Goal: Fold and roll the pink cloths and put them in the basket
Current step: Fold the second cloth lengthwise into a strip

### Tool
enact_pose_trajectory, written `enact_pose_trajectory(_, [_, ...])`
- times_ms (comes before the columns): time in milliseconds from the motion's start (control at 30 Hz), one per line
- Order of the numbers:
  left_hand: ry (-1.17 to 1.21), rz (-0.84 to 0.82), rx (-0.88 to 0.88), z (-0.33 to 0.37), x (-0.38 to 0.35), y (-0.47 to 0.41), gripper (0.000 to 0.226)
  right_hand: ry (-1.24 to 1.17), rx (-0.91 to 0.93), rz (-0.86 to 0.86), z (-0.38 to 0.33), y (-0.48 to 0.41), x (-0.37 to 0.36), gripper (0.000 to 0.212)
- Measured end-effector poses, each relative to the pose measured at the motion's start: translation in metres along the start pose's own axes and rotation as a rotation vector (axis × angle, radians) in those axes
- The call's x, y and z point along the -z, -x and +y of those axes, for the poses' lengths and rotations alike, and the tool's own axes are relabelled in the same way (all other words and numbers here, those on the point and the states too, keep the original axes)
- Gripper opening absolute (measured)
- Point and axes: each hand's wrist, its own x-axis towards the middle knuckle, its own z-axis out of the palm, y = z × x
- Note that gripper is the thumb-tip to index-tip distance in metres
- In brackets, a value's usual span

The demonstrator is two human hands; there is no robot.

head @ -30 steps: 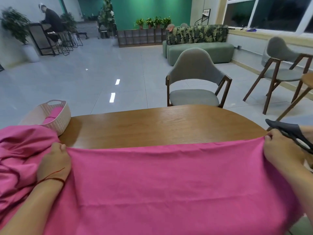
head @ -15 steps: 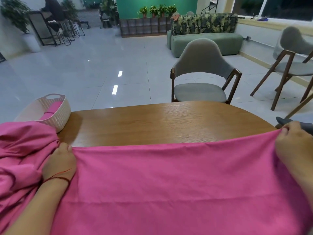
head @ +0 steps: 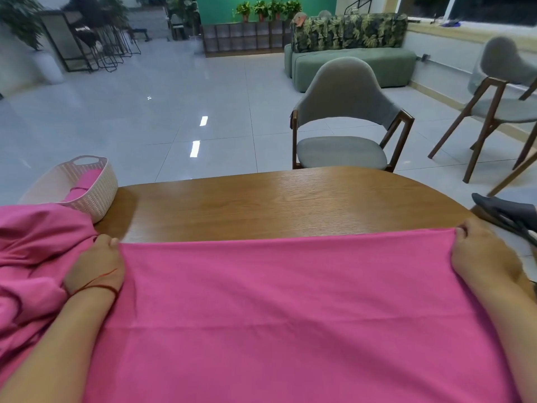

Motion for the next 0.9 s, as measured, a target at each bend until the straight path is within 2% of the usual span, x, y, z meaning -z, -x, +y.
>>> enact_pose_trajectory(267, [0.014, 0.014, -0.036, 0.003, -0.003, 0.002, 0.029, 0.022, -0.003, 0.050, -0.003, -0.017, 0.007, 0.019])
enact_pose_trajectory(733, [-0.021, 0.035, -0.027, -0.006, -0.015, -0.011, 0.021, 0.021, -0.013, -0.012, -0.001, -0.018, -0.011, 0.023])
enact_pose_trajectory(900, [-0.069, 0.094, -0.095, -0.006, -0.019, -0.018, 0.019, 0.011, 0.012, -0.023, -0.002, -0.024, -0.011, 0.027])
